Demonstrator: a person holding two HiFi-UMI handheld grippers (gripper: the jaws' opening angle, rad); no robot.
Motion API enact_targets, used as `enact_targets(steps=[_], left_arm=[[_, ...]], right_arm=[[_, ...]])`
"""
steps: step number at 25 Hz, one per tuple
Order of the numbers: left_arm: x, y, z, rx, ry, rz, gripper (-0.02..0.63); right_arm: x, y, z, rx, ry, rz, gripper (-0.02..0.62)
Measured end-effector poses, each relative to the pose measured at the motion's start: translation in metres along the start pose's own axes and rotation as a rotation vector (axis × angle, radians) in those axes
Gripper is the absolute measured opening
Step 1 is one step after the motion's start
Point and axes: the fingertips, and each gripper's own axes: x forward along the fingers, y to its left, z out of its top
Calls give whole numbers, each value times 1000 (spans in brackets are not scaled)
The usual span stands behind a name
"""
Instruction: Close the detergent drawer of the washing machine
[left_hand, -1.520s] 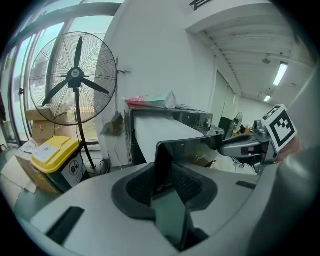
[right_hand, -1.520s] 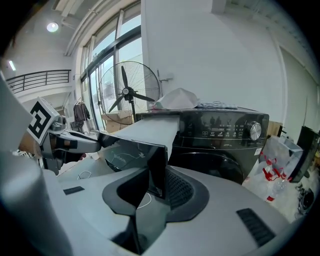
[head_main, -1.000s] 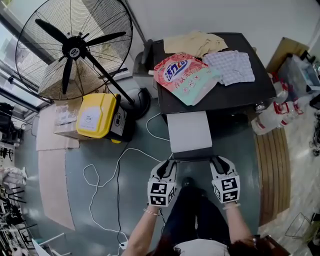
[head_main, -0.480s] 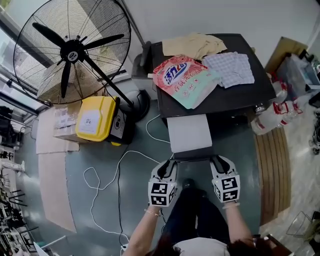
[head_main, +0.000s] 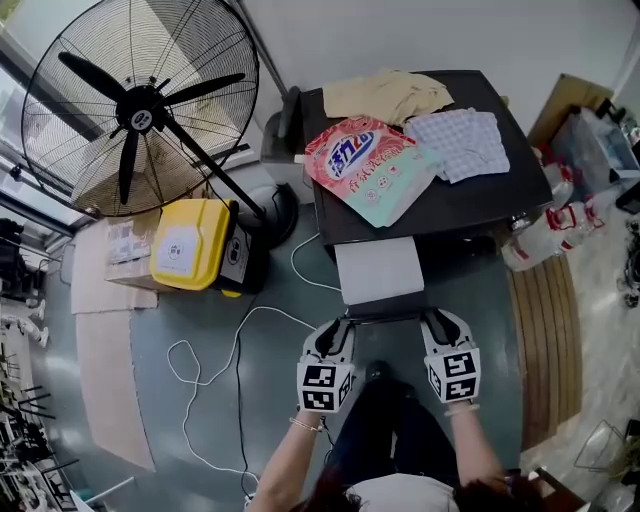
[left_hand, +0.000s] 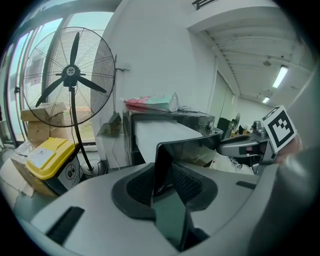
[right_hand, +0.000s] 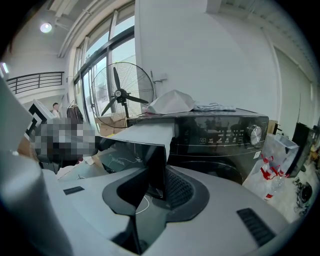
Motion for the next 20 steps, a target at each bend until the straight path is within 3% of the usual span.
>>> enact_targets(steps=[20], left_arm=[[26,20,23,5,-3,-14,114]], right_arm=[[29,-11,23,11,-9,-27,121]])
